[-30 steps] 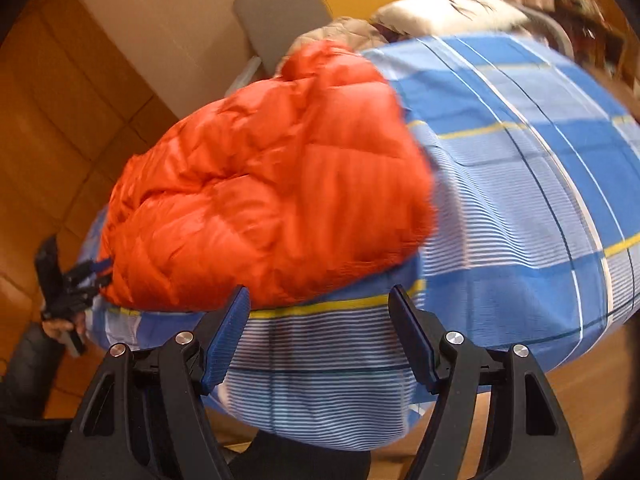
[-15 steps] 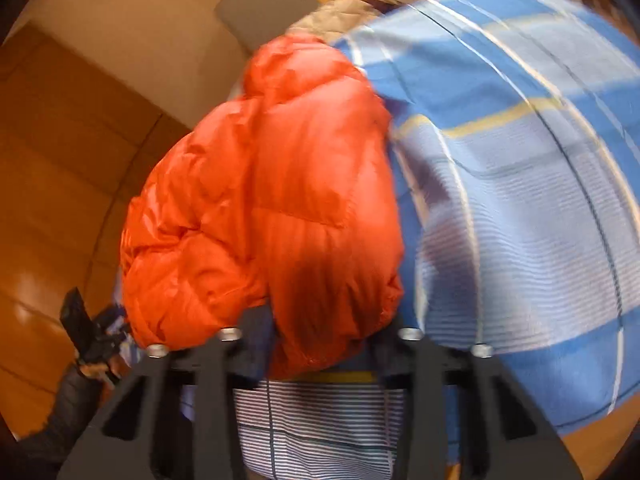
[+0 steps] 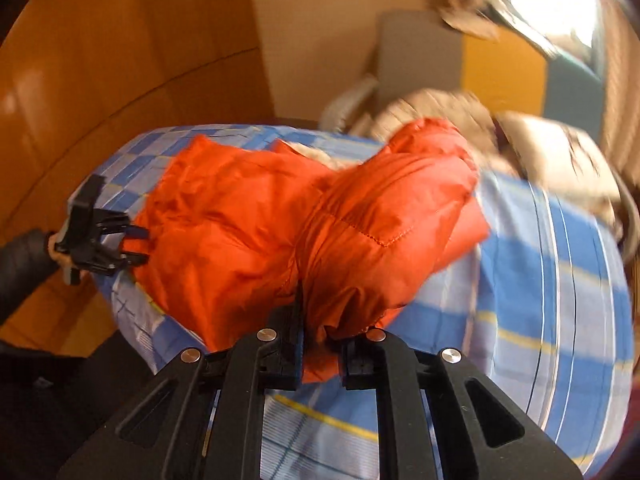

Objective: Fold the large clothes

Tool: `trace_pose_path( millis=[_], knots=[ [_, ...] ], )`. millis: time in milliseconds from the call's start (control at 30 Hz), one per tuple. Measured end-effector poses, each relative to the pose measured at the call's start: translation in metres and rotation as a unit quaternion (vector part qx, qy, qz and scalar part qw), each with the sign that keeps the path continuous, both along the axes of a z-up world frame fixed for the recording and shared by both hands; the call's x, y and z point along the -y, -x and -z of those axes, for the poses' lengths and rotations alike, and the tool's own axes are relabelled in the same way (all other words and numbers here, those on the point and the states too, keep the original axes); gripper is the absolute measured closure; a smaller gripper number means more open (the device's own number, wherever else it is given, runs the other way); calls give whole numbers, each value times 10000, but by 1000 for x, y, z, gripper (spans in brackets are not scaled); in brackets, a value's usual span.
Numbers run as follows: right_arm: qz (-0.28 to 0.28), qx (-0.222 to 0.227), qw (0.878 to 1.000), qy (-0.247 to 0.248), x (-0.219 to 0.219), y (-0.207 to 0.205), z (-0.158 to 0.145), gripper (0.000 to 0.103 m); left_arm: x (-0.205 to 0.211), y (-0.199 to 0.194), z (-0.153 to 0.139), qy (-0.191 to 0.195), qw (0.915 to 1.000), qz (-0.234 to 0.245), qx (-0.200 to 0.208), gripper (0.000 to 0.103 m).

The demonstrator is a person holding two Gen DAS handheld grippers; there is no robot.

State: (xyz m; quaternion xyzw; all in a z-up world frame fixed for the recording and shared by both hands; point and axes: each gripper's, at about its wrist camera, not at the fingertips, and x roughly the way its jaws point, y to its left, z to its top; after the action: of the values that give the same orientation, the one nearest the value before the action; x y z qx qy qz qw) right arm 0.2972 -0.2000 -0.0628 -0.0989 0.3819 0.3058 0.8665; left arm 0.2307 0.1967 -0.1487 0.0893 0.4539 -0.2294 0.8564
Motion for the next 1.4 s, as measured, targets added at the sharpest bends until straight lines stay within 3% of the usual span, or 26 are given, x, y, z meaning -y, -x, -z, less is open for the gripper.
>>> trace_pose_path(
  millis=[400,800,1100,1400],
  knots=[
    [-1402,542,9881,328,-96,26,-21,93,-2,-2,-1,52,9999,-86,-47,51],
    [-2678,770,9553,984,-181,61,-2,93,-7,-3,-2,126,9997,-146,-118,52],
    [-3240,807,9356,1151,-218,82,23,93,-11,0,0,216,9992,-257,-209,52],
    [-3448,810,9266,1267,-234,90,40,93,-16,-4,-1,267,9990,-271,-242,52]
  ],
)
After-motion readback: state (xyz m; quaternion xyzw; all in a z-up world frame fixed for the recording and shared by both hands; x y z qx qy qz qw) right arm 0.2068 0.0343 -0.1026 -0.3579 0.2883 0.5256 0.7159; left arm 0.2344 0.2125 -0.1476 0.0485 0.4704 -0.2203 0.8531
